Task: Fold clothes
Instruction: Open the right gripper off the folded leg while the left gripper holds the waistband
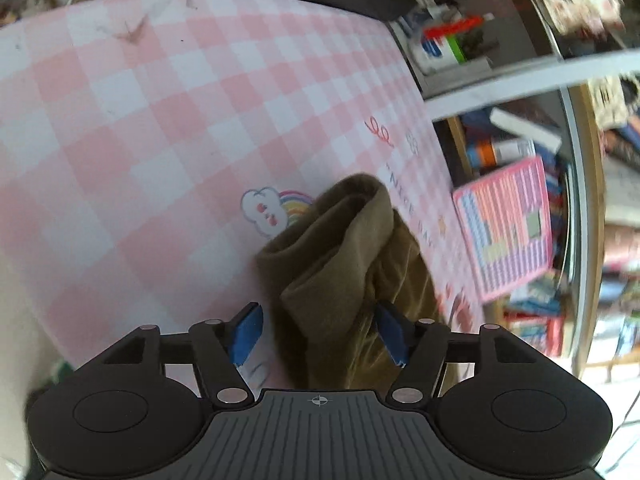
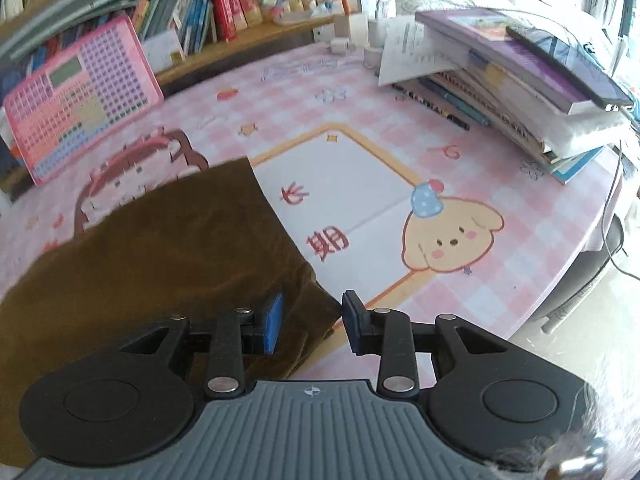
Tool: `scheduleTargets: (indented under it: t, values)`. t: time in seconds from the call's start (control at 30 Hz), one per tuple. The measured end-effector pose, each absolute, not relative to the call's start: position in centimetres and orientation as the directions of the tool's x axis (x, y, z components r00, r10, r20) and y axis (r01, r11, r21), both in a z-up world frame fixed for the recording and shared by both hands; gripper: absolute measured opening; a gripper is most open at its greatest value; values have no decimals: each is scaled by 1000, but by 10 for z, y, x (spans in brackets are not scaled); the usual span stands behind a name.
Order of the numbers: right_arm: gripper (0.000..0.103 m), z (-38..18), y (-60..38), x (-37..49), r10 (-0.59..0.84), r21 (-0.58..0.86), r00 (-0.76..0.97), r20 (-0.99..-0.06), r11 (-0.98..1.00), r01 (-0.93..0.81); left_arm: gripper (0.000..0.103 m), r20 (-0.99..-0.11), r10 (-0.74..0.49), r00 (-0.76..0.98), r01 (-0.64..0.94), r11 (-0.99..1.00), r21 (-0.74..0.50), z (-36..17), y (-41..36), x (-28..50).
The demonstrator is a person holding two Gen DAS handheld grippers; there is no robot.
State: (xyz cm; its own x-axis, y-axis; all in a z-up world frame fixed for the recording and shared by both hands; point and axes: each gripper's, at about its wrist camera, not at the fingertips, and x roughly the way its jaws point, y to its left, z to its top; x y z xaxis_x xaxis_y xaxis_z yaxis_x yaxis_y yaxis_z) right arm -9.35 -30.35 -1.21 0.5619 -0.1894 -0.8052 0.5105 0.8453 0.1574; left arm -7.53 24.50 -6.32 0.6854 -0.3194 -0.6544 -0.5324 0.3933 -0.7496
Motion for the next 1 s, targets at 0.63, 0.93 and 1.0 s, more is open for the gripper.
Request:
scheduleTargets:
  t: [0.63,0.93,1.0]
  values:
    - [15,-36,-273,-38,-106,196,626,-773,898,394,18,-608,-242,756,-411,548,-729,-52,262,-30]
    - [39,-30,-251,-49,-146,141,628,-765,912,384,49,-615,-243,750,-459,478,-749,-83,274,-46]
    - [40,-25,-244,-58,-149,145,639,-755,912,384,55,-613,-246,751,-459,474,-751,-86,277,-50]
